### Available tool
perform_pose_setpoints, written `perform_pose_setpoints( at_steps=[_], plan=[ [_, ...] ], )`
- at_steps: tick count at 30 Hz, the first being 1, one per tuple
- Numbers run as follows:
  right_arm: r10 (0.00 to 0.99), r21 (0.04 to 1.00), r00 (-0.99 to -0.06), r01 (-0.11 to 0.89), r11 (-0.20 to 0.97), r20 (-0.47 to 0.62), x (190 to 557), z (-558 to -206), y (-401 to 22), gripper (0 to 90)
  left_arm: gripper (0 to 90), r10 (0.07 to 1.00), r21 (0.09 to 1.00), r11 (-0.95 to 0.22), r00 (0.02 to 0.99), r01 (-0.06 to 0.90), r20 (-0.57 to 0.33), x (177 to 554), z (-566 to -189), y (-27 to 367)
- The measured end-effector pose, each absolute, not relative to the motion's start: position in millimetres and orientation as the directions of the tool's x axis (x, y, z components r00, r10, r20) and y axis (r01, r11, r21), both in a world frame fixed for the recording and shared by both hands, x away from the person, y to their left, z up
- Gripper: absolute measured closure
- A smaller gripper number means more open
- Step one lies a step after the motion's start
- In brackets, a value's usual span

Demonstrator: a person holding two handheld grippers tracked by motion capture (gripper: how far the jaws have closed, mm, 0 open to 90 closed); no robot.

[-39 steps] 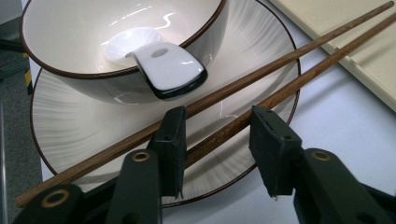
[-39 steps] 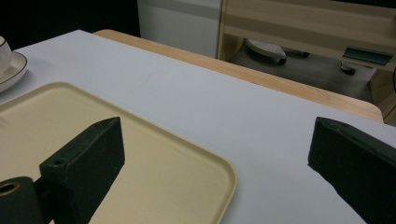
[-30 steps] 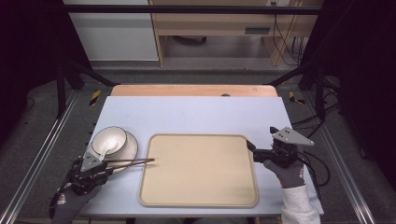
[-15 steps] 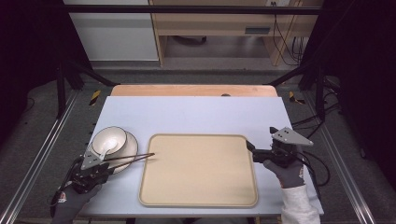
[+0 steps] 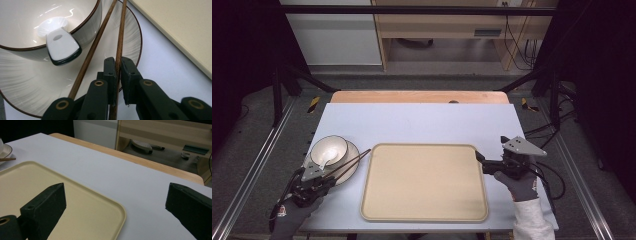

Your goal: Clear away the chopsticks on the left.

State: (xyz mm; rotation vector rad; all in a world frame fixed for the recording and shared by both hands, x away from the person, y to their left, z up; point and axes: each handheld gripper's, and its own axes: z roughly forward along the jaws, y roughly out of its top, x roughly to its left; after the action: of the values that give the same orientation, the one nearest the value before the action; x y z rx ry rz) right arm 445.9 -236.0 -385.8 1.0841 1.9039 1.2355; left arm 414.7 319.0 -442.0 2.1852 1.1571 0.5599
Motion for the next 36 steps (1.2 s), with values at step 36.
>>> perform_pose_setpoints(
  at_steps=[36],
  plan=[
    [0.878, 0.924, -0.474, 0.303, 0.232, -0.064, 445.6, -386.1, -235.3, 2.8, 84.1, 0.876, 0.720, -0.329, 0.482, 0.611, -0.008, 421.2, -435.5, 296.7]
  ],
)
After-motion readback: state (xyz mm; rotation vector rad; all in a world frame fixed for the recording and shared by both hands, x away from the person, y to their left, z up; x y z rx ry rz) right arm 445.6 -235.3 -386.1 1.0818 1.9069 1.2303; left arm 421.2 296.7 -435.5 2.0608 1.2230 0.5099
